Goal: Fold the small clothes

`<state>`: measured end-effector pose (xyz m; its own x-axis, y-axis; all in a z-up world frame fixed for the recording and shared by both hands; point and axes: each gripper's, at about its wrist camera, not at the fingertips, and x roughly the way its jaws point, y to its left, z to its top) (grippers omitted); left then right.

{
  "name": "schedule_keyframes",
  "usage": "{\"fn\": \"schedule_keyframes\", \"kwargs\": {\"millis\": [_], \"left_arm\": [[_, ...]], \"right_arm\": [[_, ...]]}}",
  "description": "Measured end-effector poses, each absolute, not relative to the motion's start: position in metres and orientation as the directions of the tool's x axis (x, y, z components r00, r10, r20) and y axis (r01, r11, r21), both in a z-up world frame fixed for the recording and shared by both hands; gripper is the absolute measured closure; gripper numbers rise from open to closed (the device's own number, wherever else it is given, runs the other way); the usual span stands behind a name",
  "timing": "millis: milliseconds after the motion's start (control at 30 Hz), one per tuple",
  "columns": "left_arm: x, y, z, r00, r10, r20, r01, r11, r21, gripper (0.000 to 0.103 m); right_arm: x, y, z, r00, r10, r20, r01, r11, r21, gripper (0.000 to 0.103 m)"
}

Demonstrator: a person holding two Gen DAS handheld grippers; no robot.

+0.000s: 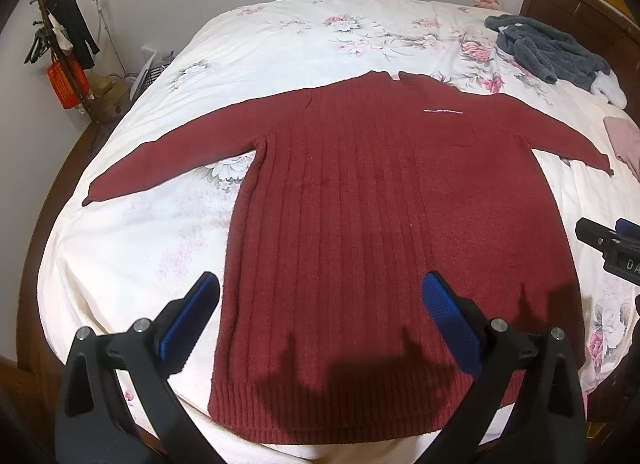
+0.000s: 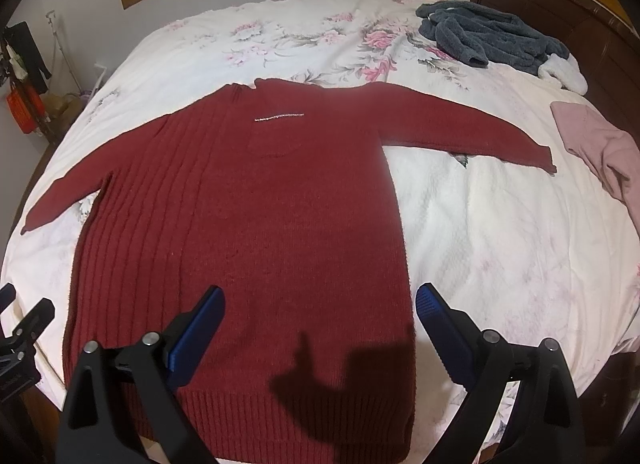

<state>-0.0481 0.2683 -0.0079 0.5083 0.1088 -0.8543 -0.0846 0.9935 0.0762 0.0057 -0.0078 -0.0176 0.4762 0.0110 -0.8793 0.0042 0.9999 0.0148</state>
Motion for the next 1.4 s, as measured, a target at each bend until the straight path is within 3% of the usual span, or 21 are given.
{"fn": "schedule_keyframes", "kwargs": {"millis": [267, 500, 733, 1033, 1400], "left_arm": [[-0.048, 0.268, -0.012, 0.528, 0.089, -0.845, -0.071, 0.996, 0.061, 0.003], [-0.022, 0.271, -0.028, 0.507, -0.019, -0.862, -0.067, 0.996, -0.061, 0.003], [0.061, 0.246, -0.033, 0.526, -0.009, -0.850, -0.085, 0.994, -0.064, 0.003], [0.166, 0.162, -0.036, 0.576, -0.063, -0.815, 0.007, 0.997, -0.072, 0.003], [0.214, 0.108, -0.071, 0.552, -0.050, -0.832, 0.041, 0.999, -0.034, 0.003]], "right_arm": [[0.009, -0.011, -0.018, 0.484, 0.019, -0.875, 0.007, 1.000, 0.026, 0.006], [0.032, -0.047, -0.026, 0.514, 0.088, -0.853, -0.004, 0.995, 0.100, 0.006], [0.109, -0.163, -0.026, 0.547, -0.051, -0.836, 0.135, 0.990, 0.028, 0.006], [0.217, -0.351, -0.068, 0.380, -0.220, -0.898, 0.383, 0.922, -0.063, 0.006], [0.255, -0.444, -0.137, 0.277, -0.093, -0.956, 0.486, 0.872, 0.056, 0.016]]}}
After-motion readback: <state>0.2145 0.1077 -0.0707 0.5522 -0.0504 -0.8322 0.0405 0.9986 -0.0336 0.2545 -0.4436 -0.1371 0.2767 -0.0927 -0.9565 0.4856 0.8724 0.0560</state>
